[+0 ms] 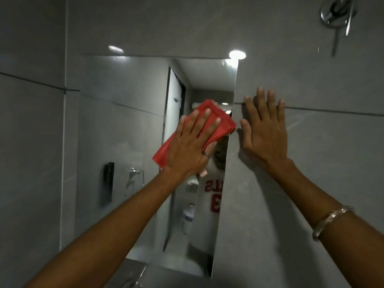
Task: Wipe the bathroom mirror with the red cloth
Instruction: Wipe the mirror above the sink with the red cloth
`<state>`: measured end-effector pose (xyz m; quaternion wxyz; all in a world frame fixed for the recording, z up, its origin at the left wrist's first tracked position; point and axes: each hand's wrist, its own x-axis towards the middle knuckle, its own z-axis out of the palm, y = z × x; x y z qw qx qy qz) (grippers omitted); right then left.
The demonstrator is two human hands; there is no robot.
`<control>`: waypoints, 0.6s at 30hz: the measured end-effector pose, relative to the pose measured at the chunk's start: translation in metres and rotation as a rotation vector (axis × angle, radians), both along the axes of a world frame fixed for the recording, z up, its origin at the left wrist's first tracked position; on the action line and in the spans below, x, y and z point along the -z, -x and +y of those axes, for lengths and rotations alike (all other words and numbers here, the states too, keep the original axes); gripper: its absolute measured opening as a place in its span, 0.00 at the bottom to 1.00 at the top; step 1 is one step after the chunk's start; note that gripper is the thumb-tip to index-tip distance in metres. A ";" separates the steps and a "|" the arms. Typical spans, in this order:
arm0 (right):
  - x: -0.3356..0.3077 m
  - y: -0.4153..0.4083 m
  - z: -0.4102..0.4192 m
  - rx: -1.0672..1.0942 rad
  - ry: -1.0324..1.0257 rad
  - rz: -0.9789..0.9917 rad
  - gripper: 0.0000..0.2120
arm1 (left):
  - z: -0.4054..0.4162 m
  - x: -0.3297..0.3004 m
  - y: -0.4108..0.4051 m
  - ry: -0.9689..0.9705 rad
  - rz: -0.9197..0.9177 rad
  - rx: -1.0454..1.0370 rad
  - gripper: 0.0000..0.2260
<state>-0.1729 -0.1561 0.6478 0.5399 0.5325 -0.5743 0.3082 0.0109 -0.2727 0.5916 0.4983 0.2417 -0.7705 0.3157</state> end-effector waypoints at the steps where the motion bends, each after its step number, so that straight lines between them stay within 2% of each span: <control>1: -0.016 -0.005 -0.001 -0.009 0.019 -0.005 0.31 | -0.002 -0.024 -0.001 -0.009 0.021 -0.007 0.29; 5: -0.055 -0.021 -0.014 -0.023 0.022 0.000 0.31 | -0.017 -0.096 -0.016 -0.013 0.063 -0.013 0.30; 9: -0.061 -0.047 -0.033 -0.066 -0.029 0.040 0.32 | -0.032 -0.112 -0.035 0.002 0.096 0.017 0.29; 18: -0.064 -0.121 -0.085 -0.197 -0.053 0.136 0.31 | -0.111 -0.131 -0.144 -0.192 0.507 -0.014 0.27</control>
